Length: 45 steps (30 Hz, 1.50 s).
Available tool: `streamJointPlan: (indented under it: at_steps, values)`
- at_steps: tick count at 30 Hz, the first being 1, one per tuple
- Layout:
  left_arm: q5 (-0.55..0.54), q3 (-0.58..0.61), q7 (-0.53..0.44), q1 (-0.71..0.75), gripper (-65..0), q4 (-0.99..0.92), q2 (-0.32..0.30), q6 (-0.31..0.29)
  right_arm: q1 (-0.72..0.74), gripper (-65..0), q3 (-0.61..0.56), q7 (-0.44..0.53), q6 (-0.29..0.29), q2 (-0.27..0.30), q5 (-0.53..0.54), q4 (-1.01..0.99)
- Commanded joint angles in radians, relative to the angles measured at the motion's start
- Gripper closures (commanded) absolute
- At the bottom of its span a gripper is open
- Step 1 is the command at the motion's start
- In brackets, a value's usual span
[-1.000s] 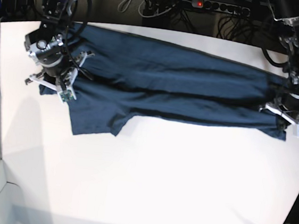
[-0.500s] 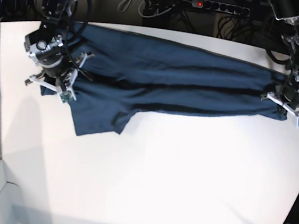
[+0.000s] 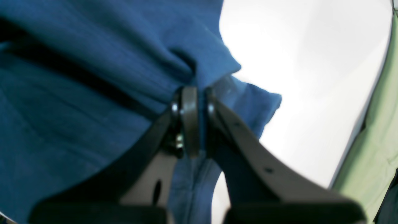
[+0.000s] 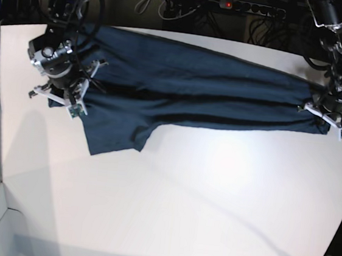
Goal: Layout the t-shirt on the table in an organized manner, then fold the t-shirt properly
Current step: 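Lay the folded edge down and release with both grippers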
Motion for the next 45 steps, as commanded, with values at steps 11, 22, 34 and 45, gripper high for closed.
streamJointPlan:
  at_steps: [11,22,34,45]
  values:
    - [0.024,-0.001,0.057,0.003,-0.1,0.0,-0.005,0.003,0.007,0.0,-0.002,0.017,-0.001,0.006,-0.002,0.085]
    - [0.024,-0.001,0.057,0.002,-0.1,0.0,-0.006,0.003,-0.036,0.0,-0.028,0.019,-0.001,0.077,0.003,0.079]
    - [0.024,-0.005,0.057,0.003,-0.1,0.001,-0.011,0.003,-0.07,0.0,-0.108,0.083,-0.001,0.156,0.0,-0.073]
    - [0.031,-0.006,0.07,0.014,-0.1,0.001,-0.013,-0.185,-0.06,0.0,-0.108,0.123,-0.001,0.156,-0.005,-0.17]
